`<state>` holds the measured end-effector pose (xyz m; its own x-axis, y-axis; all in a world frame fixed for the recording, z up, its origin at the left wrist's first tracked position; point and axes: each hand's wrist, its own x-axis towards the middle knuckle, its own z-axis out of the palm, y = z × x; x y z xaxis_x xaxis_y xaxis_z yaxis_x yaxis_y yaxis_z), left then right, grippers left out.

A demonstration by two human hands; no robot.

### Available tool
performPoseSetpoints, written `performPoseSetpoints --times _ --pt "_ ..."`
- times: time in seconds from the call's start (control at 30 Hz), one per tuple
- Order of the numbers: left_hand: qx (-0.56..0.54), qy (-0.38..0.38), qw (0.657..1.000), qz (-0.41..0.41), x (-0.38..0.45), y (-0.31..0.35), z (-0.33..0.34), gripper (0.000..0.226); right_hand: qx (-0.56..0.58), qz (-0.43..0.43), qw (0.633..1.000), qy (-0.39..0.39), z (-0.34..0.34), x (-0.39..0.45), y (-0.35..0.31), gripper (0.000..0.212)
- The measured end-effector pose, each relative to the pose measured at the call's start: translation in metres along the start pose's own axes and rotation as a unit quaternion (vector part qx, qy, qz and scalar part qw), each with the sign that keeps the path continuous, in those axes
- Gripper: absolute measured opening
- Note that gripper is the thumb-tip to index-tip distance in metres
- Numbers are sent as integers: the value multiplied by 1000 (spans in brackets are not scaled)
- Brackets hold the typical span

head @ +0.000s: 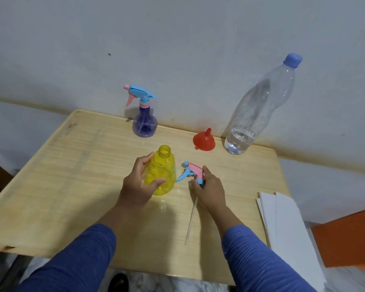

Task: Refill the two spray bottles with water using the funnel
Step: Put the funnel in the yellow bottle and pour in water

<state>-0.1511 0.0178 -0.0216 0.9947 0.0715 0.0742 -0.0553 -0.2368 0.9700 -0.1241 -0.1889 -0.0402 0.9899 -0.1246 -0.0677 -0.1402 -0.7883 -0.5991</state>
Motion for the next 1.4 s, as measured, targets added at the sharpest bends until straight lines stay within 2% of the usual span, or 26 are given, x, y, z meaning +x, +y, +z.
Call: performPoseSetpoints --times 0.1,0.2,0.27,0.37,0.43,0.57,0.77,0.93,1.1,1.27,1.4 --pt "10 4 1000 -4 -1 2 0 68 -30 2 1000 -8 -3 3 -1 64" --pt "19 5 1000 -10 -1 5 -1 67 -134 6 991 -26 -12 8 -7 65" --pt "31 2 999 -9 -1 4 -1 67 -158 13 987 5 -20 15 -14 64" --pt "41 -1 999 -6 0 1 -3 73 -104 -3 990 95 -24 34 -23 62" --pt "44 -1 999 -4 1 0 -4 76 -67 -26 989 126 -24 55 -26 66" --pt "56 5 998 -1 2 1 -4 74 -41 -32 993 102 -26 98 -30 74" --pt "61 14 998 9 3 -1 -4 79 -66 -46 996 43 -24 121 -26 71" --pt "54 12 998 1 2 -1 -4 70 -66 -77 993 68 -27 125 -24 50" --pt "59 11 998 7 2 1 -4 69 -45 -66 994 72 -33 117 -23 48" --pt "50 10 999 10 3 0 -4 68 -29 -65 993 91 -38 105 -18 37" --pt "52 11 998 15 2 0 -4 68 -16 -51 994 93 -40 97 -11 38"
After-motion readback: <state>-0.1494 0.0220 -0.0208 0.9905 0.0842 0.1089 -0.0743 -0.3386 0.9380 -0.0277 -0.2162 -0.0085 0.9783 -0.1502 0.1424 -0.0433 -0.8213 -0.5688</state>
